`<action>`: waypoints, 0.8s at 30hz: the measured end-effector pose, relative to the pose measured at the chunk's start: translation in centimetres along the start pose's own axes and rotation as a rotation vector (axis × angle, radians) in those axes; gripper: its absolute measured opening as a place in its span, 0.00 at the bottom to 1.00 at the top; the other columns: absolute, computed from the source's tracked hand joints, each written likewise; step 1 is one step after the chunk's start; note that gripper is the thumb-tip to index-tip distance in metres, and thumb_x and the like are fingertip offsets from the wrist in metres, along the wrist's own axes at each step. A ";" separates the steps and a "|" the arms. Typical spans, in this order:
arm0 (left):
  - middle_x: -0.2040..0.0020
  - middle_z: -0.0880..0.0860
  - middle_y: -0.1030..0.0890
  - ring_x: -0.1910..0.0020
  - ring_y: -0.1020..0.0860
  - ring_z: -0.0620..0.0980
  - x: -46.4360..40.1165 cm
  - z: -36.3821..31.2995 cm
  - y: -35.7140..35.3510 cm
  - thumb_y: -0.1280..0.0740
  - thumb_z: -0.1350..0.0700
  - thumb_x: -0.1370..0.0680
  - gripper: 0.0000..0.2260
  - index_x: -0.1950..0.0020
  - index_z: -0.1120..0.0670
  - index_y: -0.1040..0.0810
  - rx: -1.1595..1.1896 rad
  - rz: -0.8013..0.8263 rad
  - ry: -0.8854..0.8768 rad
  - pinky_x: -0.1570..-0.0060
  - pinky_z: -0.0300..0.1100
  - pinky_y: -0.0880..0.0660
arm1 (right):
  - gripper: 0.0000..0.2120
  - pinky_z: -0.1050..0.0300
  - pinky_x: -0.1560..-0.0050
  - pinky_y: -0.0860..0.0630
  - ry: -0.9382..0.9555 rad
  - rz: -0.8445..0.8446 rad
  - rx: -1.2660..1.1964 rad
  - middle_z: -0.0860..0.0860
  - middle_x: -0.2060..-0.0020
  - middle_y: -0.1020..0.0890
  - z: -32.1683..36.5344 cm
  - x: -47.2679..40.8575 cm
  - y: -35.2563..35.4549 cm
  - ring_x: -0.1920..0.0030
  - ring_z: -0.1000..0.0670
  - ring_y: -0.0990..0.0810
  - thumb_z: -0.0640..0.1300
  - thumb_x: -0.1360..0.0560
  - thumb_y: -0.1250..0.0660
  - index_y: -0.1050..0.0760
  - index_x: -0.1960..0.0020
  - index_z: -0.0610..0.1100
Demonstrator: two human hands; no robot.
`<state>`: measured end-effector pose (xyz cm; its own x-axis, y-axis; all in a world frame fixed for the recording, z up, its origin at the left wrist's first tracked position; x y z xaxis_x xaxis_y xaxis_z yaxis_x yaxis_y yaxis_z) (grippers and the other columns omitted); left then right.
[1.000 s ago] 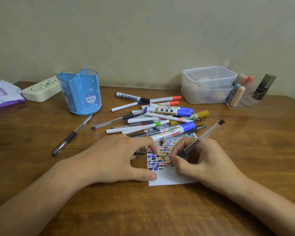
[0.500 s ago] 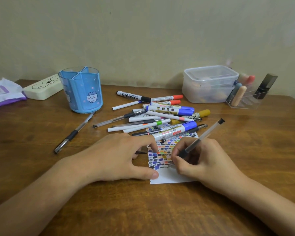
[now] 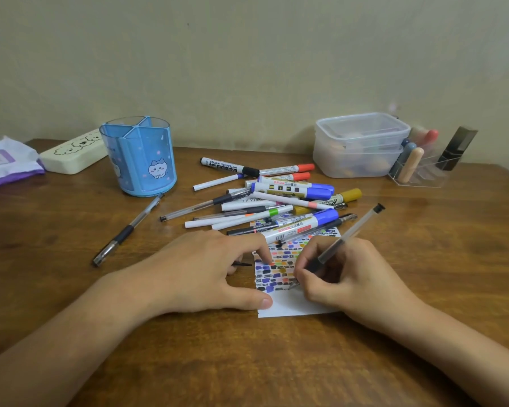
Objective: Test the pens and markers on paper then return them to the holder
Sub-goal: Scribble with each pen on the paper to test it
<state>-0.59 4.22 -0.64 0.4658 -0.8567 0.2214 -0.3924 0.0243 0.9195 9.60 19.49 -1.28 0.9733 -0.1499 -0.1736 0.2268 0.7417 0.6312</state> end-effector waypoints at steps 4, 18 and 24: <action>0.49 0.37 0.29 0.46 0.23 0.35 0.0 0.1 0.0 0.34 0.28 0.31 0.25 0.36 0.31 0.35 0.010 -0.009 -0.006 0.43 0.43 0.22 | 0.07 0.65 0.66 0.27 0.019 0.007 0.006 0.54 0.69 0.17 0.3 0.1 -0.1 0.69 0.58 0.21 0.40 0.28 0.27 0.19 0.62 0.50; 0.52 0.35 0.29 0.47 0.23 0.34 0.0 0.2 -0.1 0.34 0.28 0.31 0.26 0.36 0.32 0.35 0.008 -0.028 -0.017 0.43 0.44 0.22 | 0.06 0.65 0.67 0.27 0.018 -0.015 0.017 0.54 0.69 0.17 0.2 0.0 0.0 0.69 0.57 0.21 0.41 0.29 0.28 0.19 0.62 0.50; 0.52 0.33 0.31 0.47 0.23 0.35 0.0 0.3 -0.1 0.34 0.28 0.31 0.26 0.36 0.32 0.34 0.021 -0.034 -0.023 0.43 0.44 0.22 | 0.03 0.60 0.66 0.24 0.005 -0.021 0.011 0.53 0.68 0.16 -0.1 -0.1 0.0 0.68 0.57 0.20 0.44 0.30 0.29 0.19 0.62 0.50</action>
<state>-0.82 4.10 -0.82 0.4609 -0.8686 0.1823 -0.3931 -0.0157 0.9194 9.53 19.58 -1.32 0.9682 -0.1618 -0.1906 0.2474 0.7312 0.6357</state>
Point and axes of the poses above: each hand's wrist, its own x-axis away from the middle knuckle, its own y-axis out of the back of the hand, z = x × y, the point moved 5 cm from there along -x, towards the middle knuckle
